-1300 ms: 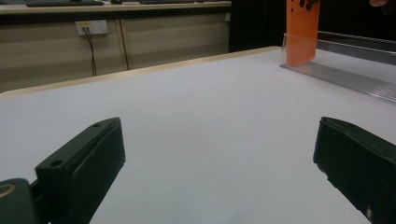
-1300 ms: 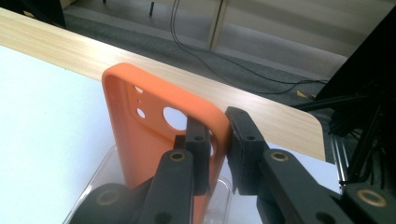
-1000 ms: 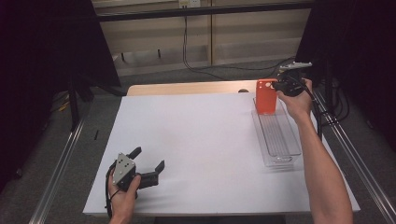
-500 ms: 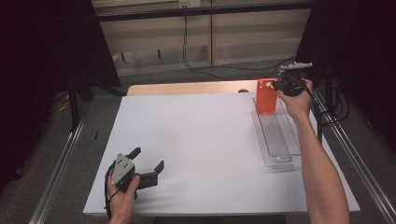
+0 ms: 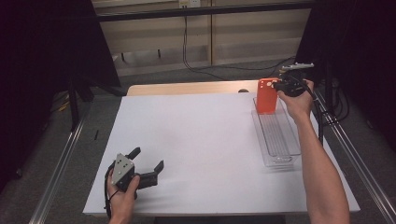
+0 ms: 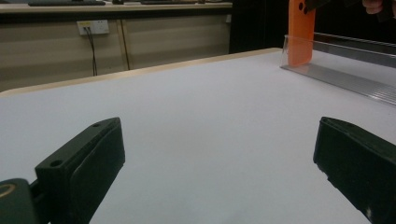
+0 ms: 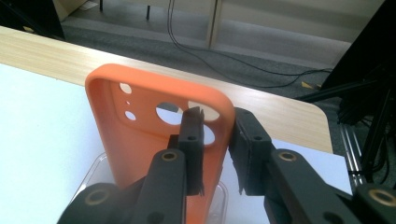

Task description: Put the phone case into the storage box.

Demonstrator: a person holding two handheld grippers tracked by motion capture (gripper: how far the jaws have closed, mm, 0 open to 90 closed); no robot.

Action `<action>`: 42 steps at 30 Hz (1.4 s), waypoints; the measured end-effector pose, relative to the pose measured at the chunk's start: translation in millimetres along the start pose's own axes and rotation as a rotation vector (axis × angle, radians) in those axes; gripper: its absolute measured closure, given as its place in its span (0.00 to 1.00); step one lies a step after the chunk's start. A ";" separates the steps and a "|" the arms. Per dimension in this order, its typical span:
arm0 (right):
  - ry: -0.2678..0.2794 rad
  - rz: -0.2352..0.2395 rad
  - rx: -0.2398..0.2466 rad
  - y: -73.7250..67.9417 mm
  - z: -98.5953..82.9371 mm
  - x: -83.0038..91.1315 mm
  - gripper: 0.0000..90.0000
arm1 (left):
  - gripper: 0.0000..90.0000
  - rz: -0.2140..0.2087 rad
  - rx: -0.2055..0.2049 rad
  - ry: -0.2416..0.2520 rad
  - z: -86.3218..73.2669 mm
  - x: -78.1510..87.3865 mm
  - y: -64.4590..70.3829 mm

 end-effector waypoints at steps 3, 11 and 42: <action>-0.006 -0.007 -0.007 1.7 -1.5 -0.3 0.81 | 0.02 0.000 0.002 0.003 0.2 0.5 0.1; 0.011 -0.006 -0.035 3.0 -1.2 3.9 0.76 | 0.02 0.003 -0.002 0.000 0.1 0.0 -0.3; 0.041 0.020 -0.065 5.5 -12.9 10.6 0.33 | 0.02 0.019 0.019 0.009 2.6 0.7 -3.0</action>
Point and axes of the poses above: each handheld gripper's, and its own axes: x roughly backward along the jaws, z roughly out of its top, y roughly to its right, the point moved 7 cm from there along -x, roughly forward along the jaws, and after that the axes turned 12 degrees about -y, right-handed, at the moved point
